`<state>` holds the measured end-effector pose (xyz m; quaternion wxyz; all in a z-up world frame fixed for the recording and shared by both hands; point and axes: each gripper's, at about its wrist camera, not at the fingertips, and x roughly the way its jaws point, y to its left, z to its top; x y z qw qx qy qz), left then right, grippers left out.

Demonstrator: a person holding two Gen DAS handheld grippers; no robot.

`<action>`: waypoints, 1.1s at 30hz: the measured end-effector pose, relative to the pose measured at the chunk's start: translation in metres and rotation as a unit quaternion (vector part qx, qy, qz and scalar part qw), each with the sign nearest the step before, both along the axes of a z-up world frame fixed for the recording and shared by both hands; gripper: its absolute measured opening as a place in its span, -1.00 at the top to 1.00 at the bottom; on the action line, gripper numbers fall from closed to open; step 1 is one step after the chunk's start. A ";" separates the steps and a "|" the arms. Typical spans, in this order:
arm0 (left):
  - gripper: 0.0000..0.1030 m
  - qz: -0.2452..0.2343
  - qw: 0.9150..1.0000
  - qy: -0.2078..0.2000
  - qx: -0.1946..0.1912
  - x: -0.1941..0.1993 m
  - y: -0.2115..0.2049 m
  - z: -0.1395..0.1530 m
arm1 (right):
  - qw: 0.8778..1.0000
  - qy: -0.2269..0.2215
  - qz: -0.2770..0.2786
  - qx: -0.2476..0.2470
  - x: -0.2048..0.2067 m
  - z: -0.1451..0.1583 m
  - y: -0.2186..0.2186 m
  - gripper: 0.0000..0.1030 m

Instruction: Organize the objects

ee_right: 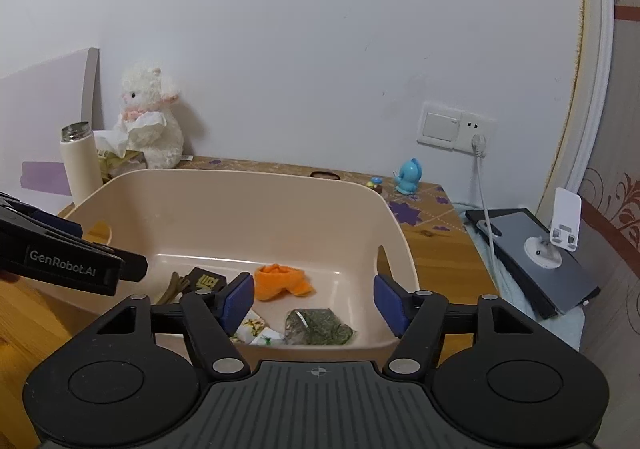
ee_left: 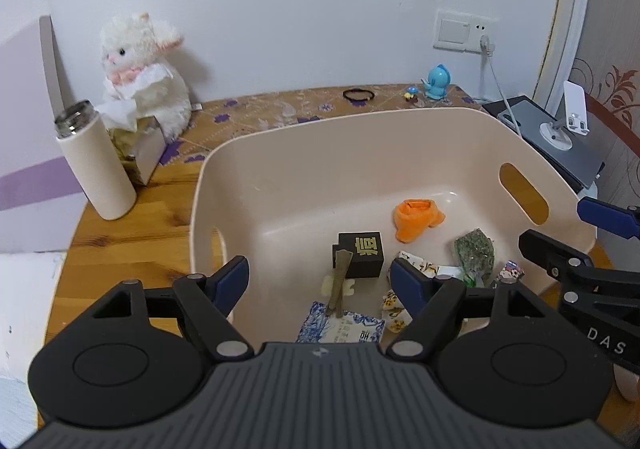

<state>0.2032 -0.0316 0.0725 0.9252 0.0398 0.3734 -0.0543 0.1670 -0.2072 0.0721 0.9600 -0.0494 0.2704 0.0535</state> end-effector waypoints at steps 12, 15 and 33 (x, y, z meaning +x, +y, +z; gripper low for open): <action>-0.53 -0.011 1.000 -0.013 -0.003 -0.057 0.008 0.013 | 1.000 -0.010 0.002 -0.016 -0.046 0.017 0.000 -0.40; -0.53 -0.016 1.000 -0.027 0.000 -0.075 0.007 0.017 | 1.000 -0.014 0.005 -0.013 -0.060 0.019 -0.001 -0.41; -0.53 -0.020 0.998 -0.051 -0.035 -0.167 0.005 0.018 | 1.000 -0.017 0.016 0.005 -0.133 0.021 -0.005 -0.41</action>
